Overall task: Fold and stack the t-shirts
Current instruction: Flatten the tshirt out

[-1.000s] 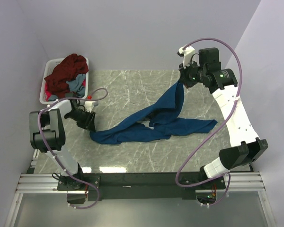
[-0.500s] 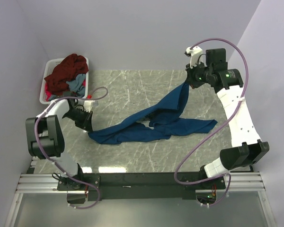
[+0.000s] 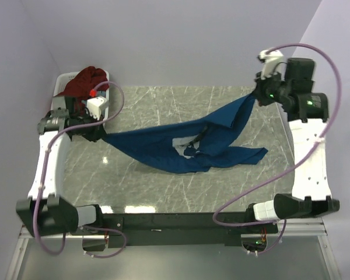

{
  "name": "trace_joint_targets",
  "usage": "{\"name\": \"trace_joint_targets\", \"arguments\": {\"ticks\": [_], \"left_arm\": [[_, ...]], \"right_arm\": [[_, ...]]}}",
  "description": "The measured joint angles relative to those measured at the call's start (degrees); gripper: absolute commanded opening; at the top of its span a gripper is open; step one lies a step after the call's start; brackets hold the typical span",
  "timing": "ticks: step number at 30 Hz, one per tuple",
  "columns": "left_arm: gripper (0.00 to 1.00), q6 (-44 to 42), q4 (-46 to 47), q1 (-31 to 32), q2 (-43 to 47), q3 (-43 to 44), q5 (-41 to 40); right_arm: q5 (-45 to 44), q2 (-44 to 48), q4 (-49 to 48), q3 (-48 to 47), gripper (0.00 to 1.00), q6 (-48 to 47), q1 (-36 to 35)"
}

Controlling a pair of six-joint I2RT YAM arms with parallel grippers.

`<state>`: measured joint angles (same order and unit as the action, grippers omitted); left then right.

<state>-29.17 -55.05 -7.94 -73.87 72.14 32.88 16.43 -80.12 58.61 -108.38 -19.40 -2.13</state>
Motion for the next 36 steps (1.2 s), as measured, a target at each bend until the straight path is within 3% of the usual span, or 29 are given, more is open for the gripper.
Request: {"name": "trace_joint_targets", "arguments": {"ticks": [4,8,12,18,22,27,36], "left_arm": [[0.0,1.8,0.2,0.1,7.2,2.6,-0.2],[0.0,4.9,1.1,0.1,7.6,7.7,-0.5],[0.0,9.3,3.4,0.2,0.4,17.5,-1.2],[0.0,15.3,9.6,0.9,-15.8,35.2,-2.8],[0.0,20.2,16.7,3.3,-25.0,45.4,-6.6],[0.0,27.8,29.1,7.8,-41.4,64.3,-13.5],[0.0,35.0,61.5,9.1,-40.9,64.1,-22.8]], "right_arm": [[-0.5,4.2,0.7,-0.2,0.0,-0.4,6.0],[-1.9,6.5,0.3,-0.2,0.0,-0.8,7.9],[-4.0,1.6,-0.7,-6.1,0.0,-0.3,7.9],[-7.7,-15.8,-4.3,-25.4,0.0,1.2,7.9],[-12.0,-22.8,-11.8,-29.3,0.0,3.2,7.8],[-18.9,-26.5,-25.1,-30.4,0.0,5.3,7.7],[-24.1,-23.5,-55.1,-30.5,0.0,7.5,7.9]]}}
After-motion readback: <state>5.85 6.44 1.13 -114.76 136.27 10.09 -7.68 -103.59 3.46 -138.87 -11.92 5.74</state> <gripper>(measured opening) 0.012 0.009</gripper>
